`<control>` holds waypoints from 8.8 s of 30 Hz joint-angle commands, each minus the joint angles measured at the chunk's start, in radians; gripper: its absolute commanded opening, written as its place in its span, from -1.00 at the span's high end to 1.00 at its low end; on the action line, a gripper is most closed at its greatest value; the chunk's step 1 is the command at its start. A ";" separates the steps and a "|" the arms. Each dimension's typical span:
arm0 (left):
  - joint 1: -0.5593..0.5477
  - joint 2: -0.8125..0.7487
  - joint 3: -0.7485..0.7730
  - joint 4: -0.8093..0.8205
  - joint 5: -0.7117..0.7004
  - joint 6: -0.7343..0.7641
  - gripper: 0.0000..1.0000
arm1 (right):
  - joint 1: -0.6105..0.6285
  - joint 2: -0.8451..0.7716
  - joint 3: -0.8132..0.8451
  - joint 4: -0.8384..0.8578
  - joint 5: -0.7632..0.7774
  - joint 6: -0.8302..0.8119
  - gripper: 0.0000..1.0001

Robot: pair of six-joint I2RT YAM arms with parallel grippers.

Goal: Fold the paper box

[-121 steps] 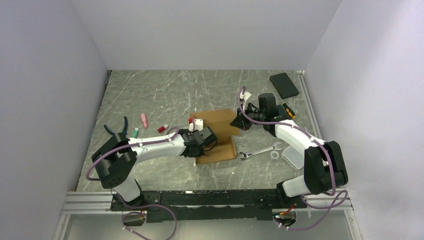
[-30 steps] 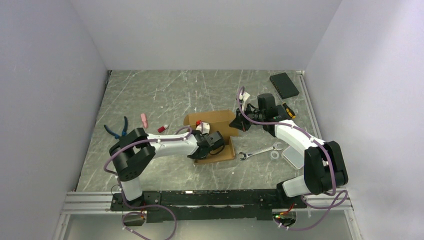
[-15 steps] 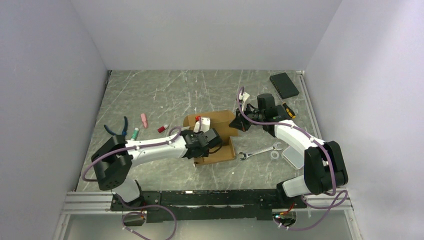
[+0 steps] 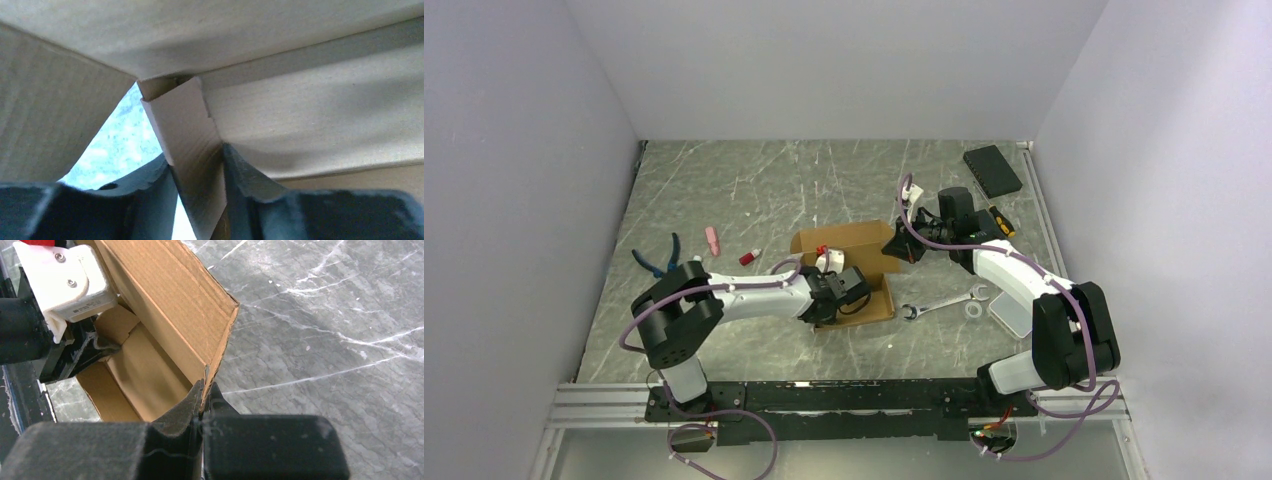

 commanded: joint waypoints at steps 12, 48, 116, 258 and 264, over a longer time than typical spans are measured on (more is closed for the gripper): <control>0.044 0.082 0.025 0.015 0.004 -0.008 0.98 | 0.008 -0.027 0.035 0.023 -0.023 -0.003 1.00; 0.077 -0.038 -0.047 0.095 0.119 0.047 0.38 | 0.008 -0.027 0.035 0.024 -0.023 -0.003 1.00; 0.105 0.000 0.013 0.001 0.081 0.104 0.53 | 0.008 -0.033 0.036 0.021 -0.027 -0.006 1.00; 0.889 0.085 0.109 0.148 0.604 1.229 0.36 | -0.036 -0.050 0.038 -0.002 -0.160 -0.009 -0.05; 0.856 0.065 0.130 0.097 0.537 1.154 0.93 | -0.036 -0.058 0.038 -0.007 -0.165 -0.011 -0.05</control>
